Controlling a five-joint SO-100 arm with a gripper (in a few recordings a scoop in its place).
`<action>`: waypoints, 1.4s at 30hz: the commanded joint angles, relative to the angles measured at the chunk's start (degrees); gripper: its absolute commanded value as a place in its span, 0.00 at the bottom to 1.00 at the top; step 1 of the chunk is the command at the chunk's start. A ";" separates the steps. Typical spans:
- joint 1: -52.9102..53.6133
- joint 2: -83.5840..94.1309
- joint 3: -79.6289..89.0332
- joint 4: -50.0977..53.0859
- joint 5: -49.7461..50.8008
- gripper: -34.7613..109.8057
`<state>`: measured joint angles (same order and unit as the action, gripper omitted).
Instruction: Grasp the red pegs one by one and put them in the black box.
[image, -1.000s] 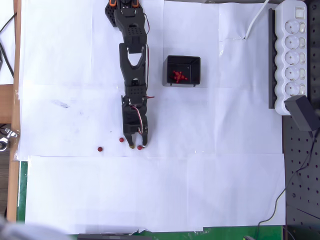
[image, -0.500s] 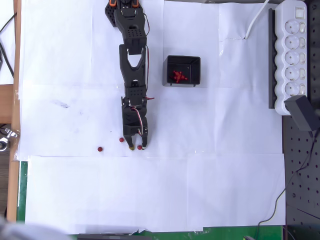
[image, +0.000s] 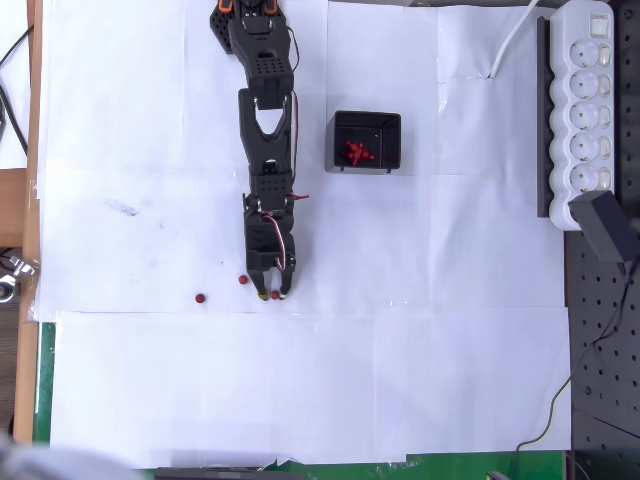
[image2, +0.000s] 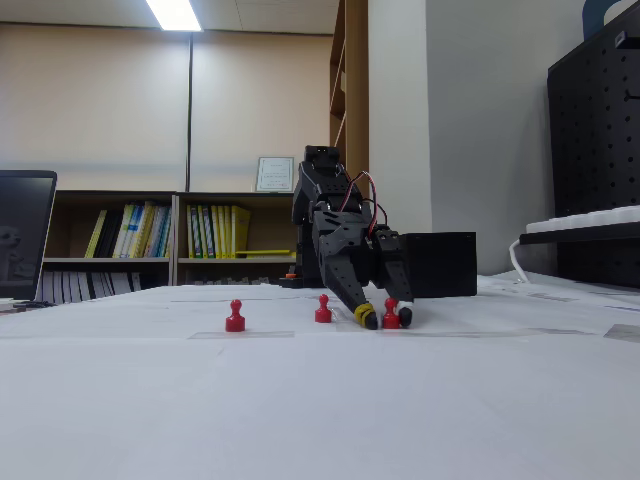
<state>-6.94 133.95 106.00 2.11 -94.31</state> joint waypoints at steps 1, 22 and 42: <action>-1.05 -1.41 0.18 3.16 -2.81 0.24; -14.59 -34.28 26.72 82.44 -39.02 0.24; -38.41 -39.73 6.42 84.90 -51.59 0.24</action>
<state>-44.82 100.37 115.75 91.32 -145.72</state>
